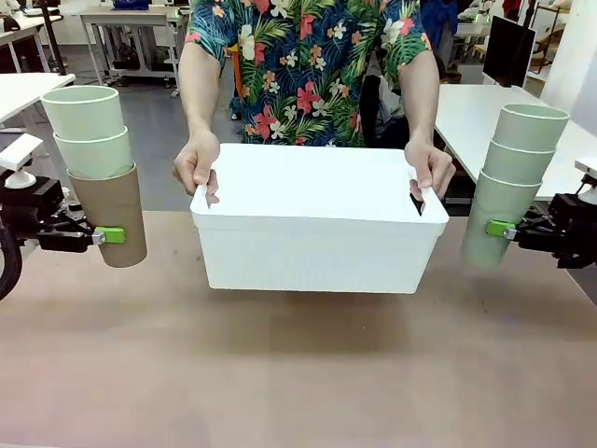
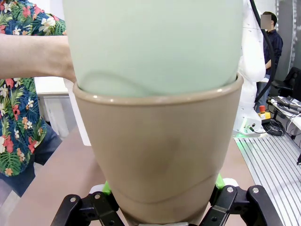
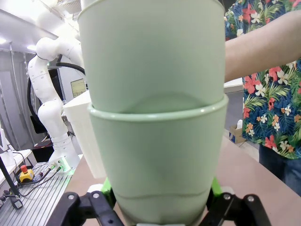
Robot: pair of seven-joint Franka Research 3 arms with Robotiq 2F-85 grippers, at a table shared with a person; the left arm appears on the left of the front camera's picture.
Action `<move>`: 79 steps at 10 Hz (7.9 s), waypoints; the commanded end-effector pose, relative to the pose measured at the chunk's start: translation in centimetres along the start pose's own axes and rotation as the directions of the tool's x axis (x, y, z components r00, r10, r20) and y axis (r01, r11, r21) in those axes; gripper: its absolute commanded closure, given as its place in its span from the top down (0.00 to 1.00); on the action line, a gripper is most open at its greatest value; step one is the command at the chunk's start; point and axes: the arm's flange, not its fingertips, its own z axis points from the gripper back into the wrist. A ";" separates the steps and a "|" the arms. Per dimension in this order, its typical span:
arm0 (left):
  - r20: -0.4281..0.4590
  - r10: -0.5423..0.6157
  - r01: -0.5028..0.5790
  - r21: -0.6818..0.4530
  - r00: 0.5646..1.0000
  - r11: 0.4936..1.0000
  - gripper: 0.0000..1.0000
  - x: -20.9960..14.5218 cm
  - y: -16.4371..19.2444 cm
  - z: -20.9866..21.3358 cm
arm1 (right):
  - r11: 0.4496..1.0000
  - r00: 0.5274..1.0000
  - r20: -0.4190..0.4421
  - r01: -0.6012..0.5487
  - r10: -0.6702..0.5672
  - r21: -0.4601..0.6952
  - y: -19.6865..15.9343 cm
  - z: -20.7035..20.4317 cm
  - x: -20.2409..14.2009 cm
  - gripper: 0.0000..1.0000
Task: Stack the cups and store them in the basket.
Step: Place the stack of Reusable plastic cups into the Pantry Basket.
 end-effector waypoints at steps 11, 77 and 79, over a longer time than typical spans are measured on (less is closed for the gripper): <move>0.006 -0.010 0.010 0.000 1.000 1.000 0.83 0.2 -0.2 -0.1 | 1.000 1.000 0.001 -0.010 0.010 0.002 0.1 -0.1 0.5 0.86; -0.701 -0.016 -0.011 -0.035 0.713 0.999 1.00 20.0 1.5 -25.7 | 1.000 1.000 0.001 -0.010 0.010 0.002 0.1 -0.1 0.5 0.86; -0.609 -0.006 -0.011 -0.024 0.793 1.000 1.00 23.6 1.3 -19.6 | 1.000 1.000 0.001 -0.010 0.010 0.002 0.1 -0.1 0.5 0.86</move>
